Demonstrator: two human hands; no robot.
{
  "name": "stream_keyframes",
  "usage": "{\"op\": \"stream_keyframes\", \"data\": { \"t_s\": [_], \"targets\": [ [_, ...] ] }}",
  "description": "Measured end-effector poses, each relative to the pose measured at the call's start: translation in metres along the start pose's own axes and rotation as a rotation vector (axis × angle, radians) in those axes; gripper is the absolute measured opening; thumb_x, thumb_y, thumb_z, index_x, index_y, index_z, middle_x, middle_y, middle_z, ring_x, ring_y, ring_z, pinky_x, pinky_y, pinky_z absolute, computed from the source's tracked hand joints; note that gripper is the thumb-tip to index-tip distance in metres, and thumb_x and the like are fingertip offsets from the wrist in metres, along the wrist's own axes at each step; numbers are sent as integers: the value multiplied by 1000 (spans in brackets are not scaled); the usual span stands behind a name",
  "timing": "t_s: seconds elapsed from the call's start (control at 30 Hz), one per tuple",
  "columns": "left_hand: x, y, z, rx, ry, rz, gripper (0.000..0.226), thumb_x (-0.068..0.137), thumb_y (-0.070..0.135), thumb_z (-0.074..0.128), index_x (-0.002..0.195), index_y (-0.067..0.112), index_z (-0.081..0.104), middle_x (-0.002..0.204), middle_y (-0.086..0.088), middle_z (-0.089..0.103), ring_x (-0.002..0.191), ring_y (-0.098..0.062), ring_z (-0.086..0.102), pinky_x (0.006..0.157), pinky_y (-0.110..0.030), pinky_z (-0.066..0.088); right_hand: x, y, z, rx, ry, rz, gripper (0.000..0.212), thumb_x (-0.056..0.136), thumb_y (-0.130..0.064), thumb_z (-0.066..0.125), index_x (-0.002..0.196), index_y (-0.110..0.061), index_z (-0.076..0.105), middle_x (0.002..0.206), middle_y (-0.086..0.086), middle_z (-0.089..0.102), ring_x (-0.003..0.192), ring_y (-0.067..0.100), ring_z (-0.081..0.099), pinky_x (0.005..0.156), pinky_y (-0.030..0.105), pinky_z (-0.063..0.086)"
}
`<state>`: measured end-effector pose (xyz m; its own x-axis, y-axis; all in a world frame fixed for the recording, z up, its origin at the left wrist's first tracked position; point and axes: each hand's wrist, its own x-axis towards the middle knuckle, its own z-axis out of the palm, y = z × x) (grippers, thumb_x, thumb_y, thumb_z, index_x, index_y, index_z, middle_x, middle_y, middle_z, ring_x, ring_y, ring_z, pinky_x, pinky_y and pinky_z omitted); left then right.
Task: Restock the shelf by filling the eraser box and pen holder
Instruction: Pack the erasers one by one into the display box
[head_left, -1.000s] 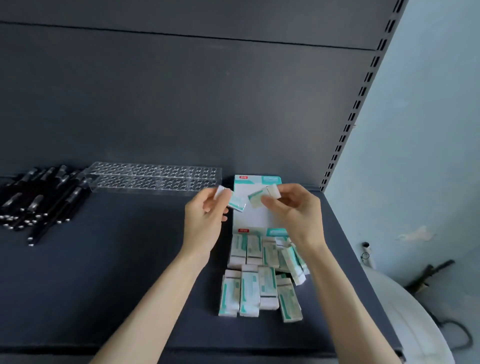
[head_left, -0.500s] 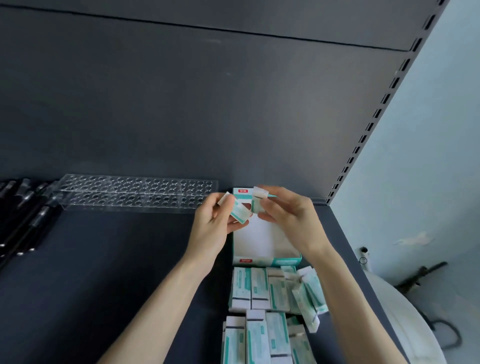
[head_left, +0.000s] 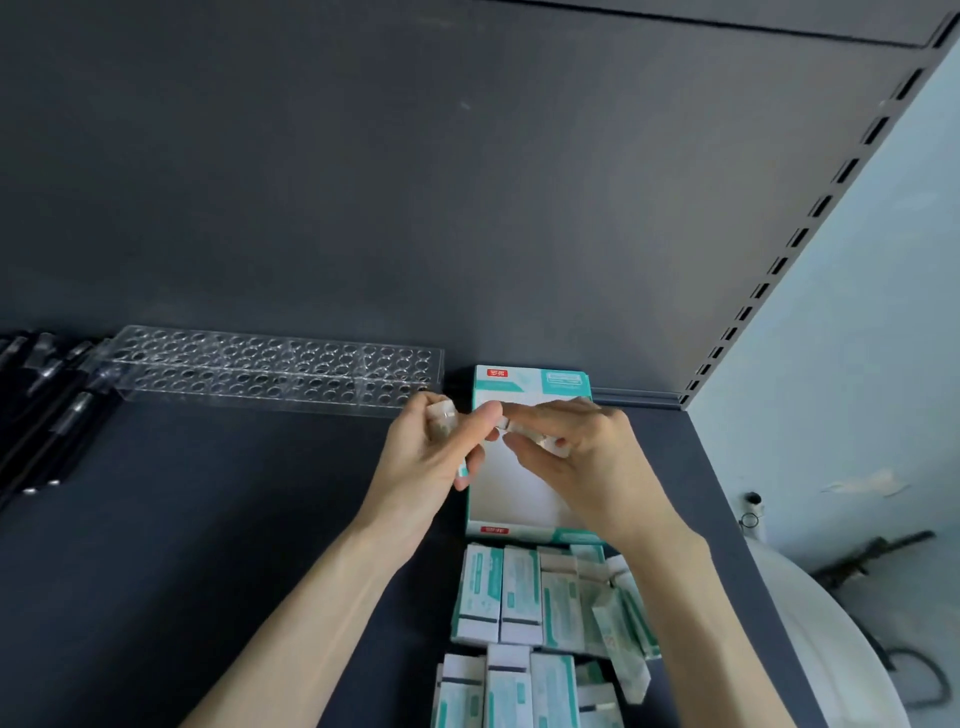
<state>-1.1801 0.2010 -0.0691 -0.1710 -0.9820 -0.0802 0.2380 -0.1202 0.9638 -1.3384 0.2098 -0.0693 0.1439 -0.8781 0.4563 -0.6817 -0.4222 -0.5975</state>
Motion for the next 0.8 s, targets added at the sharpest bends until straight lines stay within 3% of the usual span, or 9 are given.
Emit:
{"op": "stream_keyframes", "data": {
  "t_s": [0.1,0.23,0.33,0.47,0.57,0.63,0.73,0.8],
  "targets": [
    [1,0,-1,9,19,-9,31,83,17,69,78,13,38,69,-1,63,56,-14,45,50,-26,30,0,2,0,-44,15,-25,26,80,-22,67,105,-29,72,94,-6,70,87,17,59,73,31,49],
    [3,-1,-3,-1,50,-2,32,85,5,65,76,14,37,62,-5,52,57,-16,42,48,-26,28,-3,5,-6,80,-1,128,35,74,-16,79,107,-24,70,94,-13,63,87,5,56,81,18,44],
    [3,-3,-3,50,61,7,28,86,2,64,80,11,38,61,-3,57,54,-14,43,46,-24,31,-4,6,-11,117,-33,197,31,72,-8,79,100,-18,70,94,-18,62,83,5,58,79,21,50],
    [2,-6,-3,105,119,-3,21,88,15,64,87,8,44,66,1,58,56,-11,43,47,-25,33,7,4,-18,-79,-77,226,20,74,-9,77,93,-12,71,94,-1,68,79,13,59,77,25,50],
    [7,-4,-6,-59,239,-111,12,94,18,49,88,8,48,74,-6,55,57,-14,47,51,-28,39,22,9,-17,-214,-155,223,18,76,-12,75,94,-10,72,96,4,69,83,23,62,78,35,49],
    [8,-3,-6,-187,284,-143,14,96,15,44,85,8,50,78,-7,53,65,-16,50,51,-26,48,30,13,-12,-261,-201,200,17,78,-13,73,95,-9,71,96,6,68,84,26,61,76,33,49],
    [8,-6,-6,-248,271,-84,14,97,16,50,84,10,51,77,-3,52,74,-12,55,67,-29,58,33,18,0,-289,-250,167,17,81,-12,71,97,-8,70,100,6,66,86,23,58,77,29,47],
    [7,-11,-8,-196,247,-42,12,95,19,54,86,11,54,72,5,57,73,-6,60,78,-35,56,33,22,7,-290,-255,171,12,81,-11,70,93,-8,69,101,6,63,85,22,56,78,29,46]
  ]
}}
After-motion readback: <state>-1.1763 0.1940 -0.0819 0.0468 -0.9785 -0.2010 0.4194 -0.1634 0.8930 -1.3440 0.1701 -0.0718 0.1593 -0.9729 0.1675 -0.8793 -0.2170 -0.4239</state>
